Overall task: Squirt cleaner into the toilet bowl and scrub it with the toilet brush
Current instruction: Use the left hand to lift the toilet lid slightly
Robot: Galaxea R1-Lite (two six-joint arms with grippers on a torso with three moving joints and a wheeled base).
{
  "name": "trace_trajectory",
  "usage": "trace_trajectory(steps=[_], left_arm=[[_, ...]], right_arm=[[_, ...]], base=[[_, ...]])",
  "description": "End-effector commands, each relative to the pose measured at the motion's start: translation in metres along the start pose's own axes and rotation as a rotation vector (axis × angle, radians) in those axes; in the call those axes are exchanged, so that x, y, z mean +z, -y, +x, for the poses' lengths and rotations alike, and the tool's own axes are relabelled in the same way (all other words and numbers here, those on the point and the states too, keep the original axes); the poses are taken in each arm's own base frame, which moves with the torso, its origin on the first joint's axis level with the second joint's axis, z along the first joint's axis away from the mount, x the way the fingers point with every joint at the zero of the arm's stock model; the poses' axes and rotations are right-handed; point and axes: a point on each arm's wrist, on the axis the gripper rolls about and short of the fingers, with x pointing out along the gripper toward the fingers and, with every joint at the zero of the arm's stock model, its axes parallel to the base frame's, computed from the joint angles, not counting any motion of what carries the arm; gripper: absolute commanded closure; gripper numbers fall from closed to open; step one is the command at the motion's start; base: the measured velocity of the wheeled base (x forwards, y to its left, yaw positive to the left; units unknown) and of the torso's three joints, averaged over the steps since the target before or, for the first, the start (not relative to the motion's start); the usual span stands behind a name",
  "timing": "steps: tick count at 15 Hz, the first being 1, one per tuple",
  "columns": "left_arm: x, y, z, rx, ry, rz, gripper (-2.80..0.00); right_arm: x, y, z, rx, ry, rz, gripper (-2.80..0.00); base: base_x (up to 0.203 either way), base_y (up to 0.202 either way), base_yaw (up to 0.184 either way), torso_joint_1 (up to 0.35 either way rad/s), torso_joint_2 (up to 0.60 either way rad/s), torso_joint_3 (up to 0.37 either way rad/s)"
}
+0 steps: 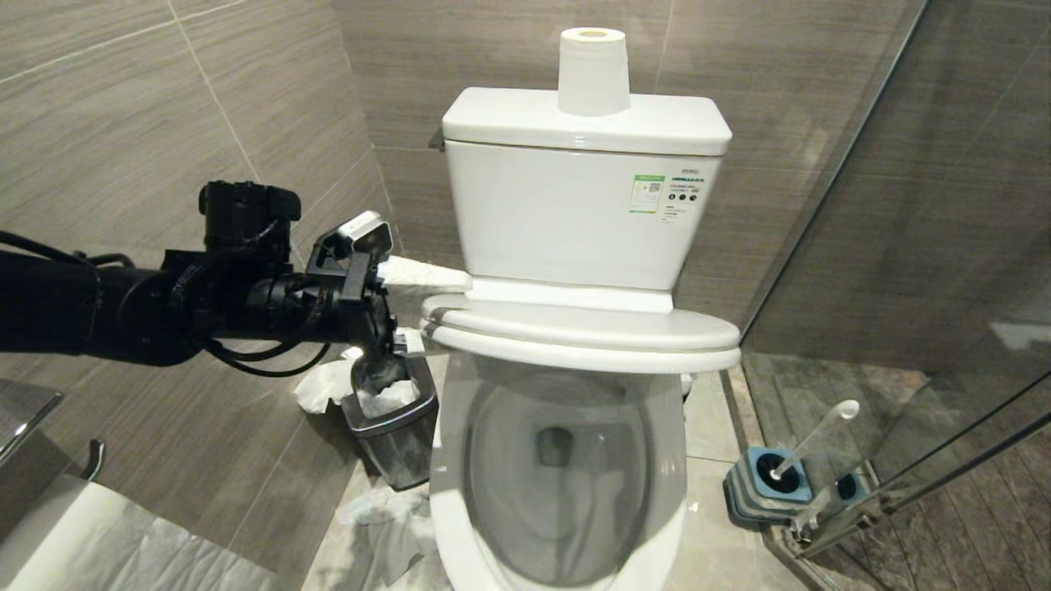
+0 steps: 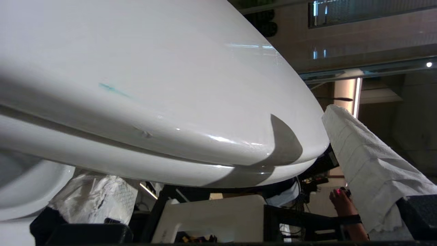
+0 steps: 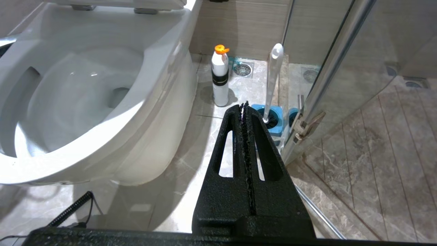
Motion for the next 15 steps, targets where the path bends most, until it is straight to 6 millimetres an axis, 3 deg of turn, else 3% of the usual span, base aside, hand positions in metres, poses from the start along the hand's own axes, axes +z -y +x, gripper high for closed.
trace_trajectory(steps=[1,15], left_arm=[[0.002,0.011,0.003,-0.018,-0.006,0.024,-2.80],[0.021,0.043,0.005,-0.053,0.012,0.074,-2.80]], right_arm=[[0.000,0.000,0.000,0.000,0.000,0.000,0.00],[0.000,0.000,0.000,0.000,0.001,0.000,0.00]], base=[[0.000,0.000,0.000,0.000,0.00,0.000],[0.000,0.000,0.000,0.000,0.00,0.000]])
